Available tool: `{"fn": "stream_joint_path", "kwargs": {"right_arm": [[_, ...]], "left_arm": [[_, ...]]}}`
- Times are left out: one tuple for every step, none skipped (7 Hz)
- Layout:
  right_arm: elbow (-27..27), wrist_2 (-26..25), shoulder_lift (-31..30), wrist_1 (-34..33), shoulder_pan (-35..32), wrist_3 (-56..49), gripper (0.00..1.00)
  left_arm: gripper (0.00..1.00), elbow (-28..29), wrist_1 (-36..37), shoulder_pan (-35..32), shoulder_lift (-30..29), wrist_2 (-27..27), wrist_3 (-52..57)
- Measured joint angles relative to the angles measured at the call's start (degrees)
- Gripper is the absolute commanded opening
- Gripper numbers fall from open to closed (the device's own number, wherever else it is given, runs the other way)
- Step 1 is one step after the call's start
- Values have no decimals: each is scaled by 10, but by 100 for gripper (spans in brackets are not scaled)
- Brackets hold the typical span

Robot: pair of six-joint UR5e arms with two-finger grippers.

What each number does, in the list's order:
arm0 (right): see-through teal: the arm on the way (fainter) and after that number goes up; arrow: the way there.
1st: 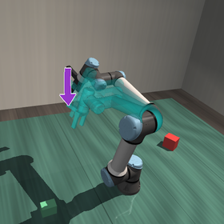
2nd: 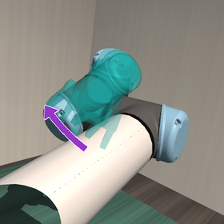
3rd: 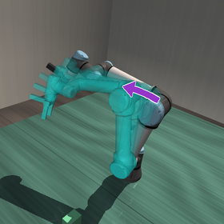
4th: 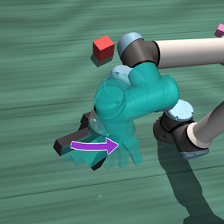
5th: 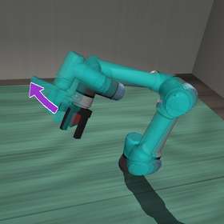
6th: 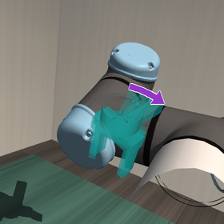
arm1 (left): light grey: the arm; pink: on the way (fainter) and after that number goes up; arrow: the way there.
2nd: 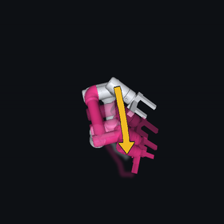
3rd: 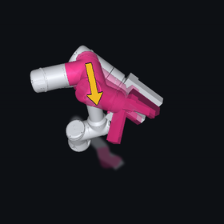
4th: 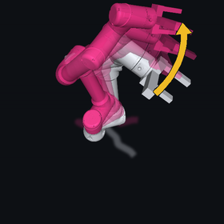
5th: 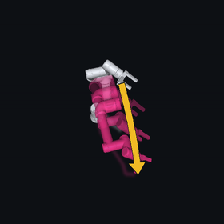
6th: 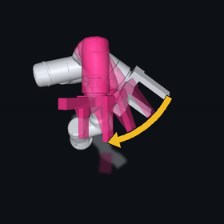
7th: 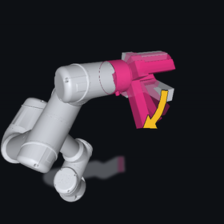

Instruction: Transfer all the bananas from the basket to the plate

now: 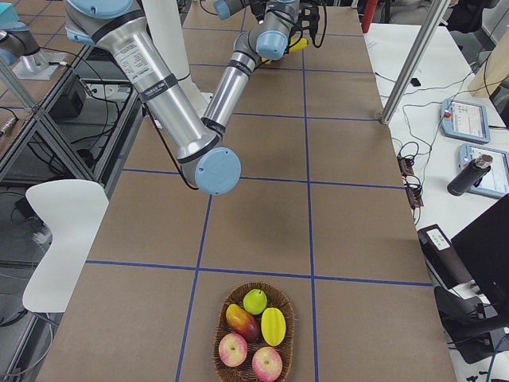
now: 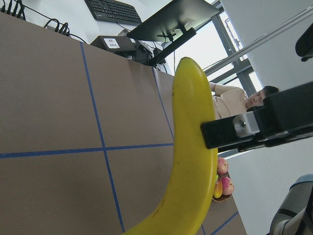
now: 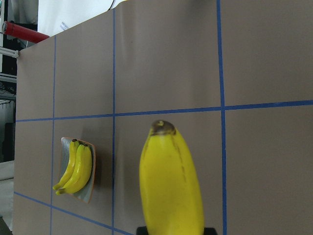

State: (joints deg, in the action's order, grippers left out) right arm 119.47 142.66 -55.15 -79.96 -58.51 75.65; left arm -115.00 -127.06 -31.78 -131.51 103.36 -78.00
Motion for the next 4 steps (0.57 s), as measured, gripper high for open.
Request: {"fn": "stream_joint_path", "kwargs": {"right_arm": [[2,1,1,4,3,1,0],[6,2,1,5,6,1,0],[10,3,1,5,11,2,0],[13,3,1,5,17,4,0]], "left_arm": [[100,1,-2,2,-2,0,1],[100,5,-8,3,-2,0,2],[100,15,-23,4,-2,0,2],[100,29,-43,5,-2,0,2]]}}
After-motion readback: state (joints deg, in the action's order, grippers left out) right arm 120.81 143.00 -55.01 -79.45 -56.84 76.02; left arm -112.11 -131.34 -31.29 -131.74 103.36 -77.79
